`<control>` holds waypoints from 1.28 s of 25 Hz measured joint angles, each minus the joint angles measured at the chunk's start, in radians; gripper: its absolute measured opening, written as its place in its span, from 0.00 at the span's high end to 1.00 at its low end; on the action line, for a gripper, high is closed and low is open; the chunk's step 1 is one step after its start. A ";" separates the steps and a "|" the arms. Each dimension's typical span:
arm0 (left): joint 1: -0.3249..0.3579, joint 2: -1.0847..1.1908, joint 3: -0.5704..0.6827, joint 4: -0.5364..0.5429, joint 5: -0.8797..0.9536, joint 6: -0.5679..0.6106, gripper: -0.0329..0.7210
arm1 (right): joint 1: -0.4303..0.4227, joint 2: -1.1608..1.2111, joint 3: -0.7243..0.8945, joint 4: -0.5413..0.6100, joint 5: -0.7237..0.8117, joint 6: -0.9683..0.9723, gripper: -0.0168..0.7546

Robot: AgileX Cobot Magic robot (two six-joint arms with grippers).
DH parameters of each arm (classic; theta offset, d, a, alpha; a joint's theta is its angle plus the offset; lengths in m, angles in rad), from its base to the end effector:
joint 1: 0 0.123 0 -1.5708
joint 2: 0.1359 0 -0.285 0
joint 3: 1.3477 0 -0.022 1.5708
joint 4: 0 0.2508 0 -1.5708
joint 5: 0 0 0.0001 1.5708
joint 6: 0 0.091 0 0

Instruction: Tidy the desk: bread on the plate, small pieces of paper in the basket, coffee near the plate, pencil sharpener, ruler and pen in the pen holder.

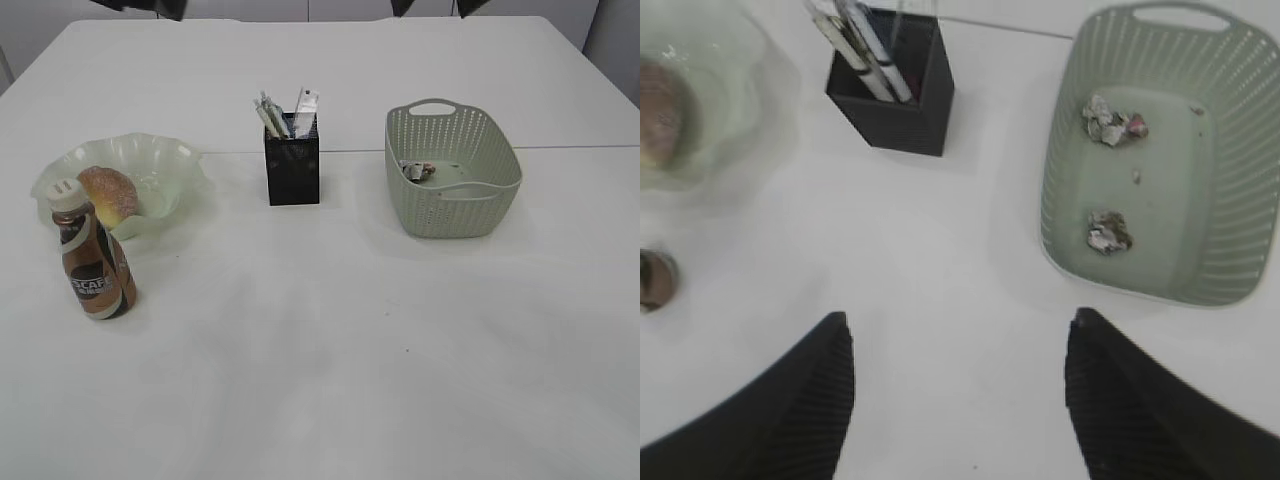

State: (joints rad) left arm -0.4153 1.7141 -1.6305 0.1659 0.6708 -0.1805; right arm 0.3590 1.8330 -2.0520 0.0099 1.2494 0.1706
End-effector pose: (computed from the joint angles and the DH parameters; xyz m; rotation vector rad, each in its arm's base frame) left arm 0.3704 -0.1531 0.3643 0.3497 2.2032 -0.1400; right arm 0.3708 0.1401 0.4086 -0.2378 2.5179 0.2275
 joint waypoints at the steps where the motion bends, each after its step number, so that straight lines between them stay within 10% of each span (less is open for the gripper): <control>1: 0.000 -0.036 0.000 0.002 0.065 0.000 0.32 | 0.000 -0.005 -0.012 0.019 0.002 -0.002 0.34; 20: 0.000 -0.577 -0.002 0.020 0.589 0.060 0.32 | 0.000 -0.450 -0.016 0.056 0.019 -0.100 0.34; 32: 0.000 -1.077 0.323 -0.114 0.596 0.198 0.32 | 0.000 -1.040 0.703 -0.060 -0.056 -0.112 0.34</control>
State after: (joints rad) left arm -0.4153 0.6374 -1.3079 0.0515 1.2668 0.0173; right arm 0.3590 0.7926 -1.3492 -0.0499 1.1934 0.0587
